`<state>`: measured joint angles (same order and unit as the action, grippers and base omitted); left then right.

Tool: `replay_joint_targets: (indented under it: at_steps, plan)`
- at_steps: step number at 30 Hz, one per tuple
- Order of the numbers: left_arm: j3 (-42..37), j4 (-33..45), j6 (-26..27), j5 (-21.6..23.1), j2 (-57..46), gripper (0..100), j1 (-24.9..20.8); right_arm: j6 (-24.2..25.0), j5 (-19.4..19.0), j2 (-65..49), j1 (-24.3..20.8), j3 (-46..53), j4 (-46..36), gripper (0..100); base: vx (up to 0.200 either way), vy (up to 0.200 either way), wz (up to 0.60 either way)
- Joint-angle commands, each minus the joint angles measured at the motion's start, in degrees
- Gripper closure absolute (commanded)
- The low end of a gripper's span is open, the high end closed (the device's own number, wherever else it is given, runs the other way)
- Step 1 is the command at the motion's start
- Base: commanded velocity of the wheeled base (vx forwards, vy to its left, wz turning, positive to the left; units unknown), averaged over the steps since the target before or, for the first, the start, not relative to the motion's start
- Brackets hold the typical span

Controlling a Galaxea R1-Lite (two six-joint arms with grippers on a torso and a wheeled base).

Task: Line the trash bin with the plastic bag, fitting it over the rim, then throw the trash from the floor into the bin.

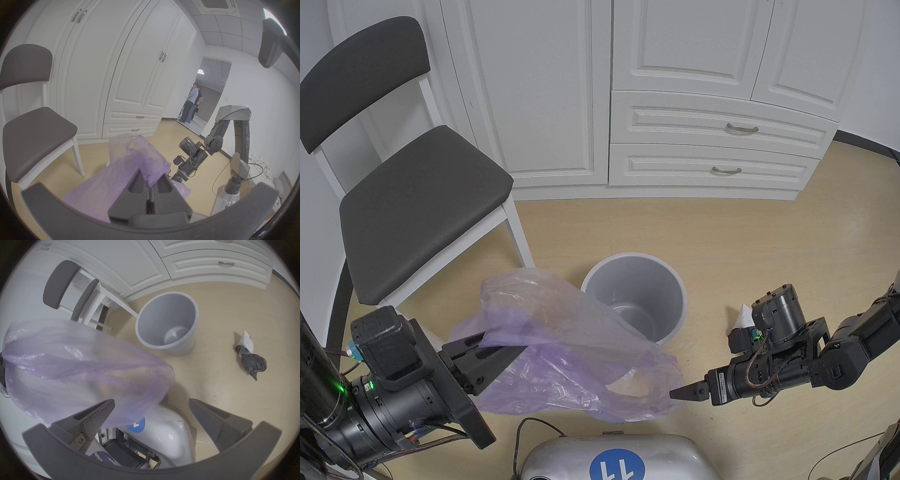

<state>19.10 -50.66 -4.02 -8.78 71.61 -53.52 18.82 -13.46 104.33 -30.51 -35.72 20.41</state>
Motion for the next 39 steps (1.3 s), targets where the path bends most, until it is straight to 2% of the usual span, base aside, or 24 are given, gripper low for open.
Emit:
replay_joint_targets:
  at_steps: [1,3,8,9,10,12,15,20,23,26,34,37,38,39]
  plan:
    - [-0.38,0.13,-0.11,-0.01,-1.47,100,-0.18,0.07,-1.92,2.02,-0.25,-0.14,0.07,0,0.0,0.0,0.0]
    - [-0.56,0.13,-0.11,-0.01,-1.82,100,-0.27,1.13,-2.19,3.25,-0.86,-0.32,1.39,0,0.0,0.0,0.0]
    - [-0.56,0.13,-0.02,-0.1,-3.4,100,-1.5,4.91,-1.66,6.85,-2.89,0.74,10.35,0,0.0,0.0,0.0]
    - [-0.65,1.18,-0.02,-0.1,-4.37,100,-1.85,6.93,-1.48,8.96,-2.89,1.18,15.36,0,0.0,0.0,0.0]
    - [-0.65,1.27,-0.02,-0.1,-4.46,100,-1.85,7.11,-1.48,9.05,-2.89,1.18,15.72,0,0.0,0.0,0.0]
    - [-0.47,4.79,-0.02,0.08,-6.57,100,-1.85,9.48,-1.57,10.55,-2.62,1.88,20.99,0,0.0,0.0,0.0]
    - [-0.03,8.74,-0.02,1.04,-8.68,100,-1.85,11.15,-1.48,11.69,-2.09,1.97,24.68,0,0.0,0.0,0.0]
    - [0.23,11.55,-0.11,3.77,-11.67,100,-1.85,12.55,-1.4,13.53,0.02,1.62,29.16,0,0.0,0.0,0.0]
    - [0.32,11.99,-0.11,3.77,-11.75,100,-1.85,12.64,-1.4,13.71,0.54,1.62,29.87,0,0.0,0.0,0.0]
    - [0.76,13.66,-0.2,3.77,-11.93,100,-1.5,12.73,-1.48,14.76,2.92,1.09,32.06,0,0.0,0.0,0.0]
    - [2.69,20.69,-0.28,3.24,-12.37,100,-1.15,14.84,-1.22,17.58,3.44,1.18,39.45,0,0.0,0.0,0.0]
    - [3.4,22.28,-0.37,3.06,-12.37,100,-0.98,14.22,-1.13,18.28,3.44,1.79,39.89,0,0.0,0.0,0.0]
    - [3.49,22.45,-0.37,3.06,-12.37,100,-0.8,14.22,-1.13,18.37,3.35,1.79,39.89,100,0.0,0.0,0.0]
    - [3.49,22.45,-0.37,2.98,-12.19,100,-0.54,14.22,-1.13,18.28,3.35,1.7,39.89,100,0.0,0.0,0.0]
